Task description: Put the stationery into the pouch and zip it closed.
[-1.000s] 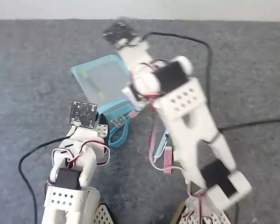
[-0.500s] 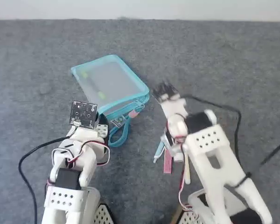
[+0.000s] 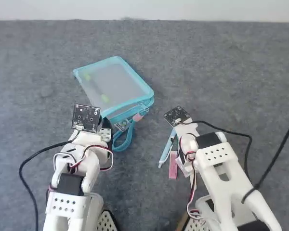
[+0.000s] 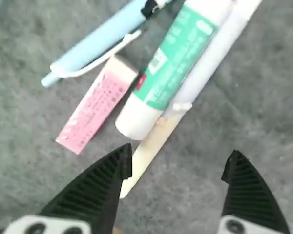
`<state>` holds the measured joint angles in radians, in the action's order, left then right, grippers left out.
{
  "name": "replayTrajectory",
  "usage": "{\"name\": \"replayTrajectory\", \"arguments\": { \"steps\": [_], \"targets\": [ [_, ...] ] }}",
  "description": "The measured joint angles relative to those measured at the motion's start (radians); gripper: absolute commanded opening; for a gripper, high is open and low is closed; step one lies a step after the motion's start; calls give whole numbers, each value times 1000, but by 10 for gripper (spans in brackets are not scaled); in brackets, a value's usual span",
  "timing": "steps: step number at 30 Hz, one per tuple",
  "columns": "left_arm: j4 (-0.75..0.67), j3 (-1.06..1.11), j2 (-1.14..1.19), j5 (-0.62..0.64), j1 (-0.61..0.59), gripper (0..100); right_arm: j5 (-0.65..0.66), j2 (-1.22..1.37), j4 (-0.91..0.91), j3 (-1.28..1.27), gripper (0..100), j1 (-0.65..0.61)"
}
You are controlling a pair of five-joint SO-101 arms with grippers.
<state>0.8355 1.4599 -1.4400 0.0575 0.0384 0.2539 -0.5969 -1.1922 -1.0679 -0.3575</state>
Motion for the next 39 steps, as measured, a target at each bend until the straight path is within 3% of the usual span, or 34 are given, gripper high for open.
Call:
{"name": "replayTrajectory", "arguments": {
  "steps": [6, 12, 16, 24, 32, 39],
  "targets": [
    [0, 0, 0, 0, 0, 11, 8, 110, 81, -18, 291, 2],
    [0, 0, 0, 0, 0, 11, 8, 230, 146, -14, 125, 8],
    [0, 0, 0, 0, 0, 11, 8, 230, 152, 8, 76, 55],
    [-43, 0, 0, -9, -68, 11, 8, 250, 87, 169, 76, 222],
    [-43, 0, 0, -29, -66, 11, 2, 265, -11, 420, 78, 236],
    [-43, 0, 0, -29, -74, 11, 12, 265, -58, 325, 208, 216]
  ]
}}
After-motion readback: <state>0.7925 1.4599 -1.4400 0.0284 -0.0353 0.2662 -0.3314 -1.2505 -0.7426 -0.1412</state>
